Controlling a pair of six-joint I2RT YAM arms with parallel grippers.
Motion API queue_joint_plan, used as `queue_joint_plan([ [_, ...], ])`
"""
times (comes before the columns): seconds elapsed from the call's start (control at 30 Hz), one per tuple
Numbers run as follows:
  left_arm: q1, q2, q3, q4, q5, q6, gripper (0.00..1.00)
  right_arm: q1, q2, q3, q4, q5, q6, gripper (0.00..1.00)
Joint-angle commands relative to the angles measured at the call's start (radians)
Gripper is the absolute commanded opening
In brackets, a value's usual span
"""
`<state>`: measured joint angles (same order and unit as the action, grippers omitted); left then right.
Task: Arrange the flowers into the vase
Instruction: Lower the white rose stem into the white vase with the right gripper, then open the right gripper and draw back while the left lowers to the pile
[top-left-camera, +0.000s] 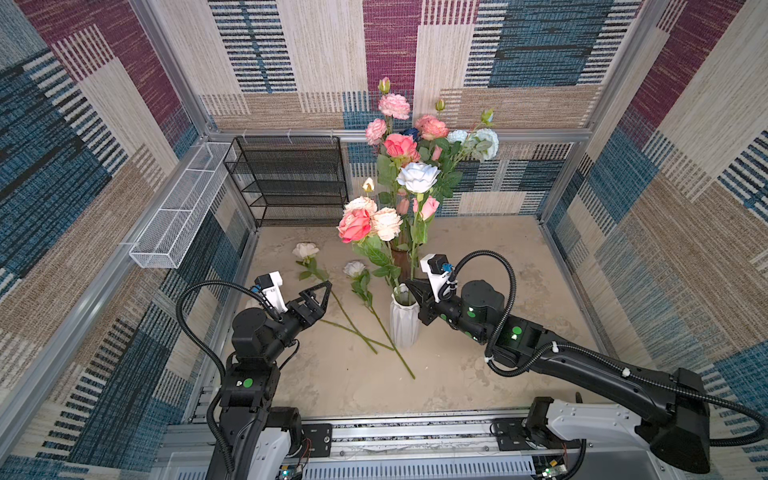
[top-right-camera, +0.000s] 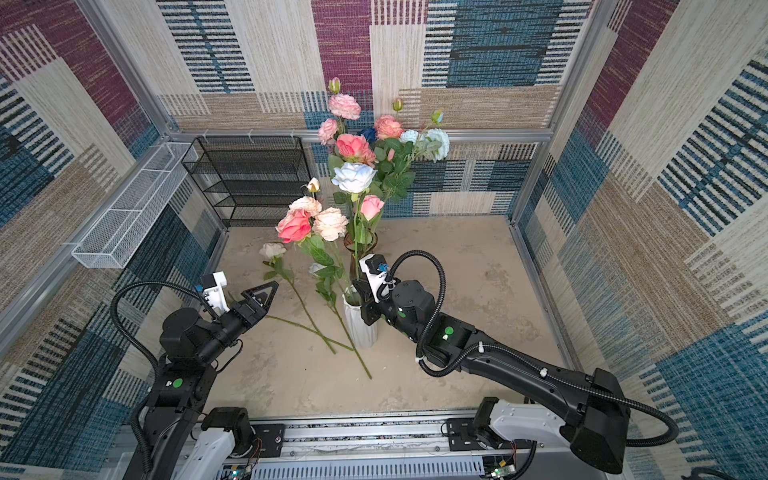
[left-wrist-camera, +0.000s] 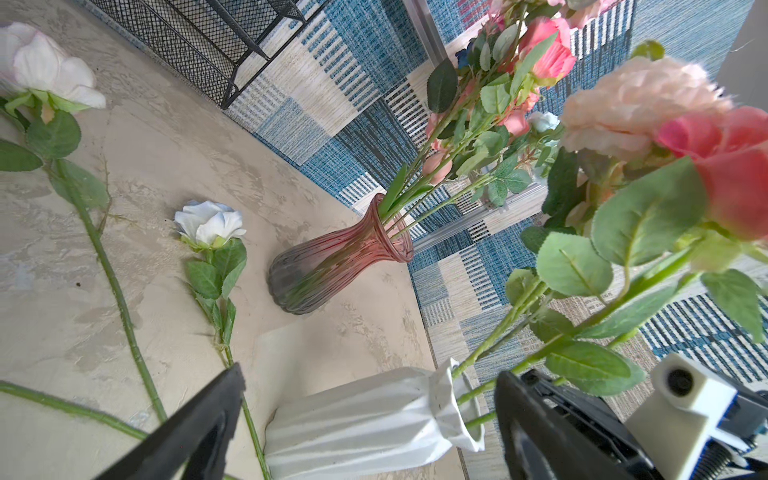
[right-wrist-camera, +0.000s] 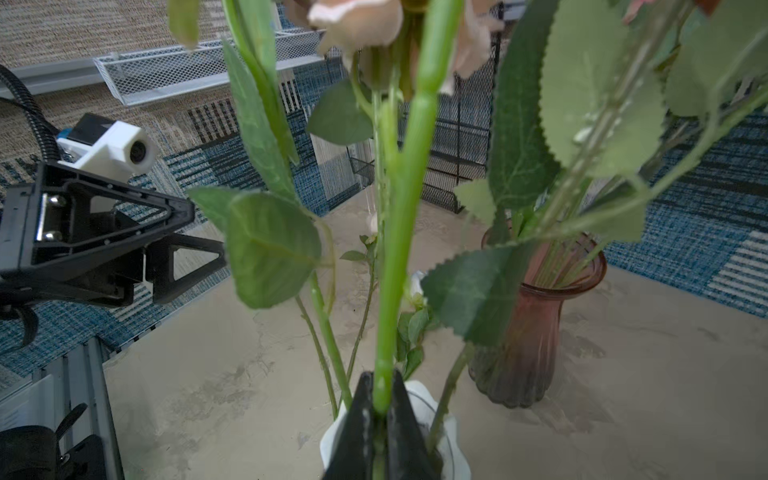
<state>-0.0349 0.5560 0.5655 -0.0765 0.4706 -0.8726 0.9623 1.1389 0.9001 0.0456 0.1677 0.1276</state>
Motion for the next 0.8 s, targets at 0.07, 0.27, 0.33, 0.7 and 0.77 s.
queue_joint_plan([
  [0.07,0.001,0.017,0.006,-0.03,-0.009,0.0,0.95,0.001,-0.009,-0.004,-0.061,-0.032,0.068,0.2],
  [0.27,0.001,0.041,0.036,-0.154,-0.075,0.017,0.93,0.0,-0.067,-0.006,-0.087,-0.075,0.106,0.55],
  [0.33,0.001,0.049,0.038,-0.176,-0.092,0.013,0.93,0.001,-0.088,-0.008,-0.096,-0.092,0.118,0.62],
  [0.7,0.001,0.111,0.026,-0.277,-0.214,-0.025,0.91,0.0,-0.226,-0.064,-0.142,-0.112,0.168,0.78],
  [0.77,0.001,0.126,0.018,-0.283,-0.232,-0.033,0.91,0.0,-0.254,-0.078,-0.145,-0.121,0.17,0.79],
])
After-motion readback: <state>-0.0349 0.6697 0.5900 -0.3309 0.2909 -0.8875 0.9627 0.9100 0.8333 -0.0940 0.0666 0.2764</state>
